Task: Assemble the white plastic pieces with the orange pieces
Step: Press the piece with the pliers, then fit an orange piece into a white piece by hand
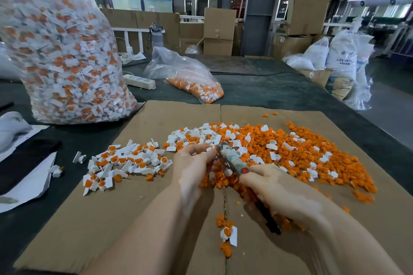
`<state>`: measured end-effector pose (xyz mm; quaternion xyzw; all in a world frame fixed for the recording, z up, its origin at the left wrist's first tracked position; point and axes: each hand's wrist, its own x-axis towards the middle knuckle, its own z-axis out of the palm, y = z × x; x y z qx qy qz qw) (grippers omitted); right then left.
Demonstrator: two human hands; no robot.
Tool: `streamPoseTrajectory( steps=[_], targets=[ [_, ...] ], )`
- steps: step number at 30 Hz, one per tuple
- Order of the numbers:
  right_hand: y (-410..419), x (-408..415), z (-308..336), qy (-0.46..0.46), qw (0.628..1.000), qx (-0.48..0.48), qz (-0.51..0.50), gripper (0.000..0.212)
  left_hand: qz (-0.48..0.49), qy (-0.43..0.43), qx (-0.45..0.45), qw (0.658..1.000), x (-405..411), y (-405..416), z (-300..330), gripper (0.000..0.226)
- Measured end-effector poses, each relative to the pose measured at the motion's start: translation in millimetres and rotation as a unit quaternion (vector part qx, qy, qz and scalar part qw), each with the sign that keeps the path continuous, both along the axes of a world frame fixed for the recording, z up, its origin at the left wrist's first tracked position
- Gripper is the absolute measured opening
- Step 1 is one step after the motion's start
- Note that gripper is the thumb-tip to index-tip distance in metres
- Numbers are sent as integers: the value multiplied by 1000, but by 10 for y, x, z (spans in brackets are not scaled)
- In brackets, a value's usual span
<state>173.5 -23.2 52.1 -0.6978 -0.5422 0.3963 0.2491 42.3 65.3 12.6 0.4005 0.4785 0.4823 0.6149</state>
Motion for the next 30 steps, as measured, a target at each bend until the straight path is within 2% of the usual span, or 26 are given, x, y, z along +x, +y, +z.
streamPoseTrajectory(
  steps=[4, 8, 12, 15, 17, 18, 20, 23, 26, 30],
  targets=[
    [-26, -47, -6, -84, 994, 68, 1, 33, 3, -6, -2, 1000, 24, -23, 7, 11],
    [-41, -66, -62, -104, 990, 99, -14, 40, 10, -3, 3, 1000, 35, -58, 6, 15],
    [-55, -55, -140, -125, 985, 114, -32, 38, 15, 6, 8, 1000, 47, -95, -1, 15],
    [-63, -12, -206, -101, 985, 126, -58, 37, 14, -12, -4, 1000, 30, -108, -16, 16],
    [-65, 43, -235, -130, 977, 144, -88, 36, 13, -22, -7, 1000, -3, -123, -53, 16],
    [-60, 87, -248, -160, 969, 155, -108, 36, 12, -11, 3, 1000, -20, -133, -89, 15],
    [-29, 205, -266, -238, 944, 169, -156, 34, 3, 73, 58, 996, -45, -160, -163, 17],
    [40, 405, -329, -350, 901, 153, -205, 39, -28, 182, 155, 971, -30, -213, -221, 21],
    [84, 539, -419, -435, 866, 123, -212, 46, -37, 252, 206, 945, -2, -237, -251, 26],
    [125, 606, -498, -487, 844, 87, -207, 61, -28, 249, 209, 945, 10, -214, -292, 16]
  ],
)
